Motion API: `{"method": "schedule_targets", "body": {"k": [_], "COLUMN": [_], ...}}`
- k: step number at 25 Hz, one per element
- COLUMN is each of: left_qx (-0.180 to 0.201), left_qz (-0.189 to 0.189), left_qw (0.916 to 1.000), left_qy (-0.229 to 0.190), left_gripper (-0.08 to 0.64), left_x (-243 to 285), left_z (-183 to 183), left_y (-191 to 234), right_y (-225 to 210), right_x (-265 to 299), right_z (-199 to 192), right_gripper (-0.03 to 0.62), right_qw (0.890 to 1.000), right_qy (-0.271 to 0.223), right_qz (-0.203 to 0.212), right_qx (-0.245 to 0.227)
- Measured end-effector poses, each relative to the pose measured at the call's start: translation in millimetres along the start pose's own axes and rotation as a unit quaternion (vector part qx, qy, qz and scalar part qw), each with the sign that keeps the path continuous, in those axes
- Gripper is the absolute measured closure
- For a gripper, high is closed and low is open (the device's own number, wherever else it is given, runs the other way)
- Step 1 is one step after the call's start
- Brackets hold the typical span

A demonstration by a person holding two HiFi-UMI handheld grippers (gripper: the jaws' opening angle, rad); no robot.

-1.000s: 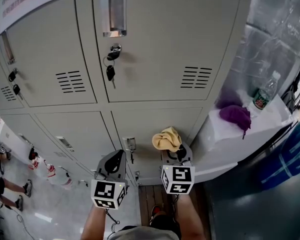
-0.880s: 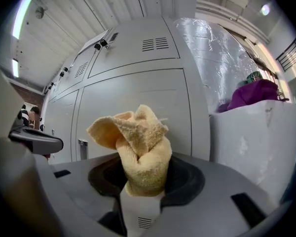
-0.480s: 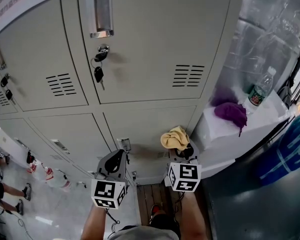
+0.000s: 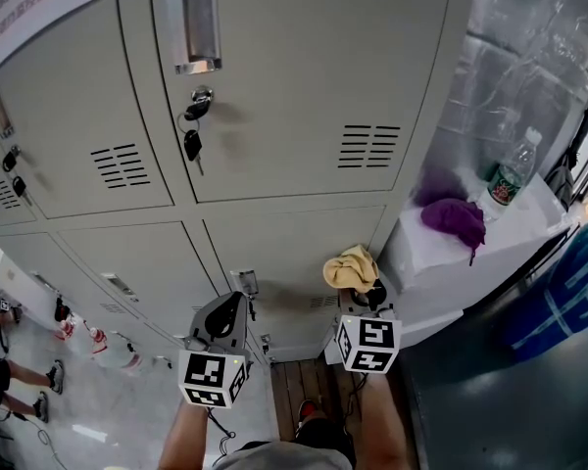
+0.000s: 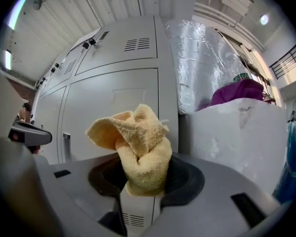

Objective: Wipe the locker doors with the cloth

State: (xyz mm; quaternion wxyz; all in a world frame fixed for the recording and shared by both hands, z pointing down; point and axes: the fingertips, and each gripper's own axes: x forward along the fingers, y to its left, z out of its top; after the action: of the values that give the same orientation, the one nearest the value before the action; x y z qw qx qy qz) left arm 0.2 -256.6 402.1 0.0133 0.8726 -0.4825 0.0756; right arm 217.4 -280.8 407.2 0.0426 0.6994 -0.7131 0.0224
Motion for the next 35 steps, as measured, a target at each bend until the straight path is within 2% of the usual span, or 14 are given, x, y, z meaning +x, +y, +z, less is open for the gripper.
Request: {"method": "schedule_targets", "body": {"k": [5, 11, 21, 35], "left_qx": [0.0, -0.004, -0.015, -0.037], "left_qz": [0.0, 0.0, 0.014, 0.06], "left_qw": [1.0, 1.0, 0.9991, 0.9949], "left_qy": [0.001, 0.008, 0.037, 0.072], "left_gripper": [0.537, 0.537, 0.537, 0.537], "left_x": [-4, -9, -22, -37], "left_z": [-1, -7, -35, -80], "left_y": [1, 3, 13, 36], "right_y": [8, 41, 95, 158], "right_x": [-8, -21, -22, -8], "right_z": [4, 8, -26, -78], "right_gripper": [0.41, 0.41, 0.41, 0.41], "right_qw": [1.0, 0.999, 0.995, 0.982], "right_qy": [-0.012, -0.022, 0.008, 0.049], "right_qz": [0.014, 0.047, 0.103, 0.18], "right_qx": [0.002, -0.001, 0.006, 0.01]}}
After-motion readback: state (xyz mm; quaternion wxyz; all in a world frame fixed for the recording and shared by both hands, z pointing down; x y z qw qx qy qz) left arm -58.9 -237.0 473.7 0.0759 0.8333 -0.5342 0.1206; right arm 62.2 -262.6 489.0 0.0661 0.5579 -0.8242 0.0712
